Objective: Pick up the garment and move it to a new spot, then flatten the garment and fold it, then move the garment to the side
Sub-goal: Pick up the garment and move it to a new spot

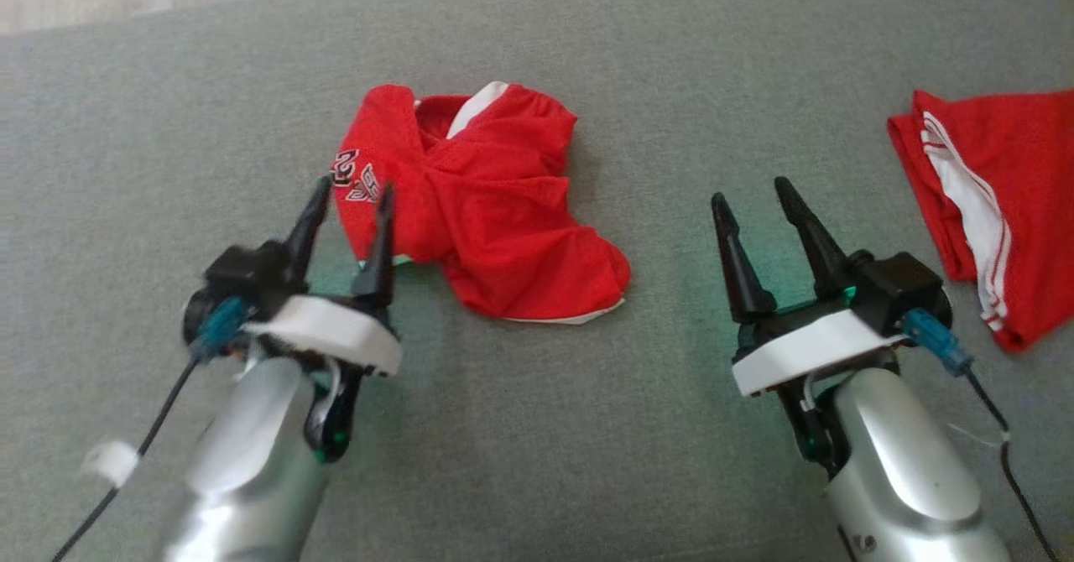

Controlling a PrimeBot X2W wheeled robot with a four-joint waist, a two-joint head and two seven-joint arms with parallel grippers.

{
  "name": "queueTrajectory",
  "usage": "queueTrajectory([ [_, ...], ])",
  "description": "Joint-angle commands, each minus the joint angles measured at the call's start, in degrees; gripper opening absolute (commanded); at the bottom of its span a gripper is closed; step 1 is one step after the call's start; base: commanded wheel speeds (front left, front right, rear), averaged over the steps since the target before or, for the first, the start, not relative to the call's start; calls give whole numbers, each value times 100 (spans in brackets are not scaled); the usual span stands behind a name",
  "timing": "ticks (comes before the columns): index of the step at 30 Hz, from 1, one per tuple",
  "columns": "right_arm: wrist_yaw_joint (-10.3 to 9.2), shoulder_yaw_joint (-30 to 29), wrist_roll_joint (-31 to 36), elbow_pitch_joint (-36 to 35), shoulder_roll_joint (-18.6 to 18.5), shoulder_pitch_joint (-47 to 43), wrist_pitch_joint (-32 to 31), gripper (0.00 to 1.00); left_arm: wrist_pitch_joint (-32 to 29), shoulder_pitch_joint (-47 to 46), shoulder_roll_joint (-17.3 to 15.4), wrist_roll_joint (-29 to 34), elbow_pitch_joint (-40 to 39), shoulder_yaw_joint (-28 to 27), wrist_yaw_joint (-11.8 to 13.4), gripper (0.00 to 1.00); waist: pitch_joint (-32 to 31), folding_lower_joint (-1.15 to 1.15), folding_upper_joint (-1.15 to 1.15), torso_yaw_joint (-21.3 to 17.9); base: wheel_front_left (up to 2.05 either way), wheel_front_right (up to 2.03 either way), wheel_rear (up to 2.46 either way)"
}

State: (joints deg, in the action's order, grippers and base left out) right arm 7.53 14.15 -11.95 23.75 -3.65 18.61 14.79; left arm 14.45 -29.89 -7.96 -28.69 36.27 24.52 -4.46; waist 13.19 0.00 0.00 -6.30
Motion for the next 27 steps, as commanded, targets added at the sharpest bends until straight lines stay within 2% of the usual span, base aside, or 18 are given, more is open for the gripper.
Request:
queueTrajectory([
  [1,-4,63,-2,-146,77,23,21,100,54,80,-147,93,-244,-357,46,100,-63,0,0,79,0,0,0],
  [6,-4,-125,-5,-76,77,-21,21,100,54,836,-56,479,-693,-1239,71,100,-229,0,0,259,0,0,0],
  [12,-4,-383,5,50,77,-178,21,100,54,1729,240,950,-1144,-2084,-17,100,-500,0,0,446,0,0,0],
  [19,-4,-623,29,253,77,-513,21,100,54,2474,467,1292,-1405,-2596,-154,100,-918,0,0,560,0,0,0],
  [27,-4,-673,83,396,77,-746,21,100,54,2870,506,1175,-1530,-2585,-214,100,-1091,0,0,571,0,0,0],
])
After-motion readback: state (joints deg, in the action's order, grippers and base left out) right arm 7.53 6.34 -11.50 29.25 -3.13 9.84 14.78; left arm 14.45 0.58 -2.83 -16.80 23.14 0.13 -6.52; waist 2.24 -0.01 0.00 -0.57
